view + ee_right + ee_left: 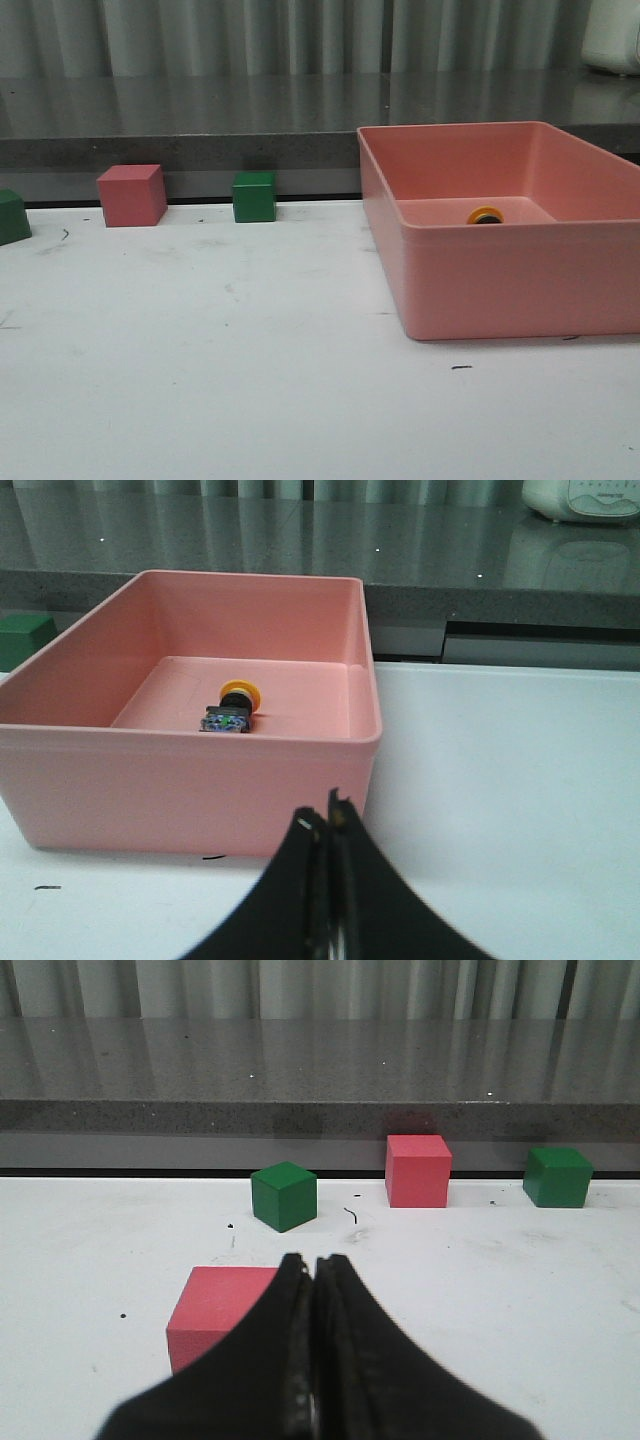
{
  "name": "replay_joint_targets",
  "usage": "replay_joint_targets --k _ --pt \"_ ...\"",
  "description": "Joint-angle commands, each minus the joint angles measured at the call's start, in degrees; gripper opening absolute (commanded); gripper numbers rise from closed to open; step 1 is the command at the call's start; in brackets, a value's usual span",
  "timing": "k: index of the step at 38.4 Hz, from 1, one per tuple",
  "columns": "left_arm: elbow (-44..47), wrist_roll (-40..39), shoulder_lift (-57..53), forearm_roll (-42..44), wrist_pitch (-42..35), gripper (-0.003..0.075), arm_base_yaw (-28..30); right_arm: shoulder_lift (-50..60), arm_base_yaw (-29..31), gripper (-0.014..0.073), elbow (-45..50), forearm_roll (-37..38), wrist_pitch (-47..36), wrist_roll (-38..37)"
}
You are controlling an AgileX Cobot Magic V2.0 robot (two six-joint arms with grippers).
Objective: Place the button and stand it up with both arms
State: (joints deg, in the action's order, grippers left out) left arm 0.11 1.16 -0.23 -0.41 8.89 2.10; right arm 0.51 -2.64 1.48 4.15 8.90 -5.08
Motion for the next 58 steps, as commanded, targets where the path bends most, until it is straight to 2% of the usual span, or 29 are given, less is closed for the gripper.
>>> replay_joint_targets --k 1,37,42,47,50,55,58 --pt "0.49 -0.61 -1.3 -0.5 -4.76 -0.002 -0.03 1.14 0.21 -0.007 -0.21 -0.22 -4.09 0.38" --pt "0.49 -0.61 -1.3 -0.5 -4.94 -0.002 -0.03 1.14 0.21 -0.007 -0.21 -1.04 -4.48 0.33" --pt "0.49 -0.61 -1.3 -0.5 -6.44 -0.002 -0.03 1.14 0.21 -0.007 -0.21 -1.51 -4.64 0.33" --pt "0.42 -0.61 -1.3 -0.5 -14.65 -0.002 -0.03 1.14 0.21 -0.007 -0.21 -1.86 -5.82 0.33" --pt "-0.97 -0.61 -1.3 -0.5 -17.9 -0.002 -0.03 1.14 0.21 -0.007 -0.56 -3.37 -6.57 0.33" --pt "-6.68 -0.61 -0.78 -0.5 -16.32 -0.002 -0.03 1.09 0.21 -0.007 -4.47 -5.85 -5.28 0.33" --pt "-11.63 -0.61 0.93 -0.5 -13.82 -0.002 -0.03 0.36 0.21 -0.0069 -9.25 -5.9 -1.83 0.33"
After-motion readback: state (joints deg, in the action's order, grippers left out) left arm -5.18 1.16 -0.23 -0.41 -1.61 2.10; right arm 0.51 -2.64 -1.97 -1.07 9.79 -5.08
